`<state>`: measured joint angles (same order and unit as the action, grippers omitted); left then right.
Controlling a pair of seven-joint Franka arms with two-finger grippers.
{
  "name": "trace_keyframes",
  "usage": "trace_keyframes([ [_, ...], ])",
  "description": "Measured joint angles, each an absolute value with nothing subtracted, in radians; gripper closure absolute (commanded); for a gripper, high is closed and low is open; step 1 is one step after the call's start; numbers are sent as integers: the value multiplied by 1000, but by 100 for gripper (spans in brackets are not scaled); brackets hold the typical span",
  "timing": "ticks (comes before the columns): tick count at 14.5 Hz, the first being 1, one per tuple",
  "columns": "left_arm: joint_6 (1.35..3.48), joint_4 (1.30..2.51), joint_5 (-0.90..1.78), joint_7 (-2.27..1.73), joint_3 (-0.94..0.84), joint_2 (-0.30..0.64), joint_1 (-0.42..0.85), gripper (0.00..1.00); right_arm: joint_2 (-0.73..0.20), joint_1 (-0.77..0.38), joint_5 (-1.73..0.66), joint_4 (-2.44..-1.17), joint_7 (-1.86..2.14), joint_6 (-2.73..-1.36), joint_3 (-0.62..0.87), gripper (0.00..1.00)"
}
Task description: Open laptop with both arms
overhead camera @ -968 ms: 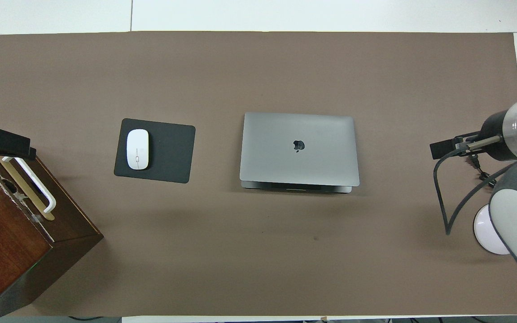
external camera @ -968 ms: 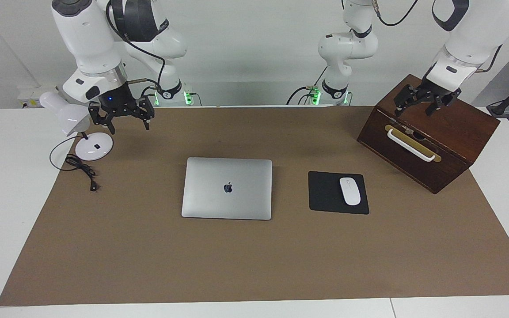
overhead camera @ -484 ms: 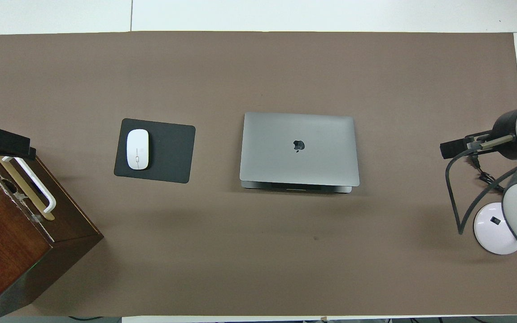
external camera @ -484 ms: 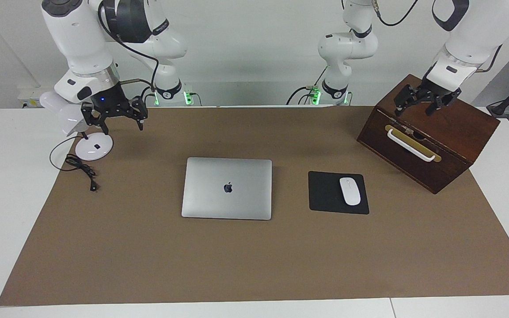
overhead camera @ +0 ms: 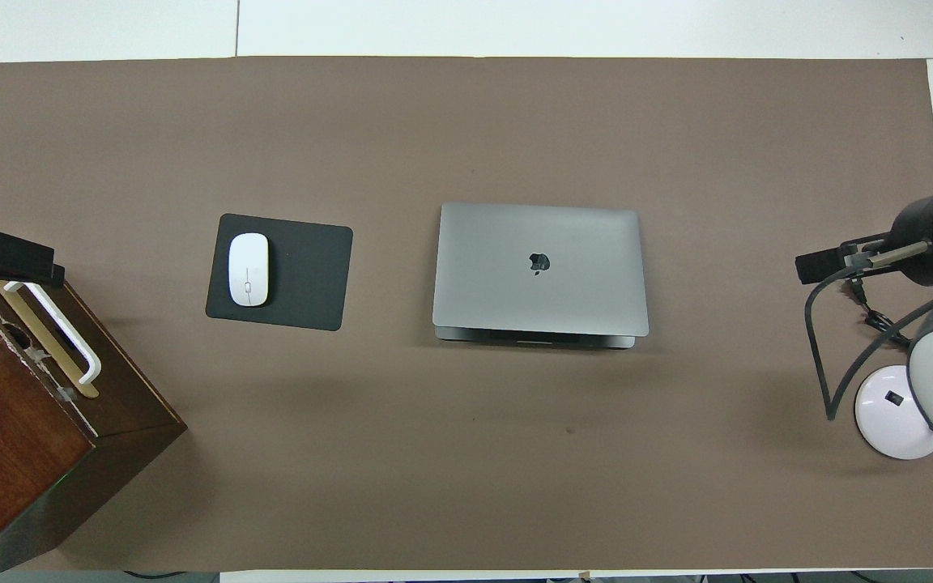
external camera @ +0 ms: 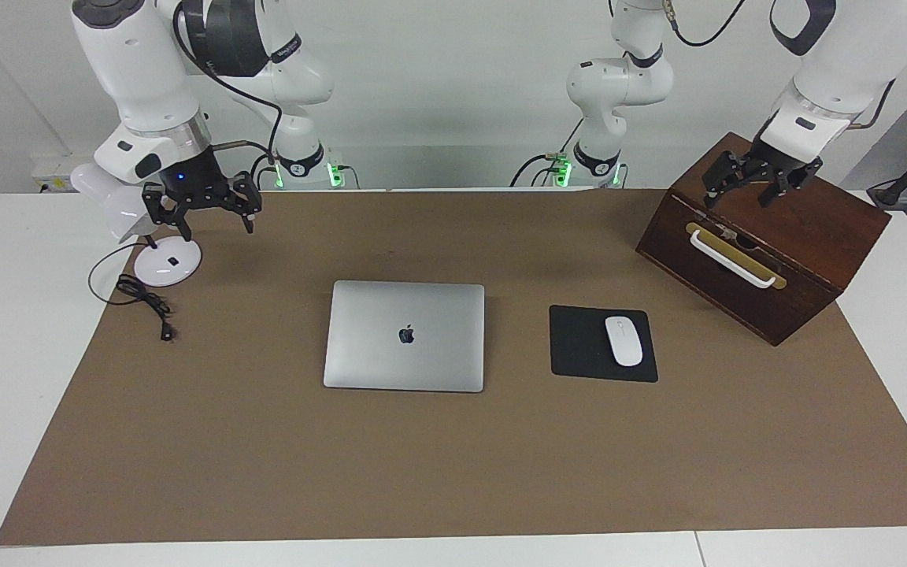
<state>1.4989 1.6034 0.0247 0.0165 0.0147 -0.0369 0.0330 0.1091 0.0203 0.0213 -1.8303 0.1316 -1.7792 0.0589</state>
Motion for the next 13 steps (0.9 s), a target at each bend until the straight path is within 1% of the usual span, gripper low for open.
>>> trace_keyframes([
  [9, 1499, 1603, 25, 16, 15, -37, 33, 0, 109, 33, 21, -1830, 132, -1781, 57, 0],
  [13, 1539, 1606, 25, 15, 14, -37, 33, 0, 109, 33, 21, -1830, 132, -1781, 57, 0],
])
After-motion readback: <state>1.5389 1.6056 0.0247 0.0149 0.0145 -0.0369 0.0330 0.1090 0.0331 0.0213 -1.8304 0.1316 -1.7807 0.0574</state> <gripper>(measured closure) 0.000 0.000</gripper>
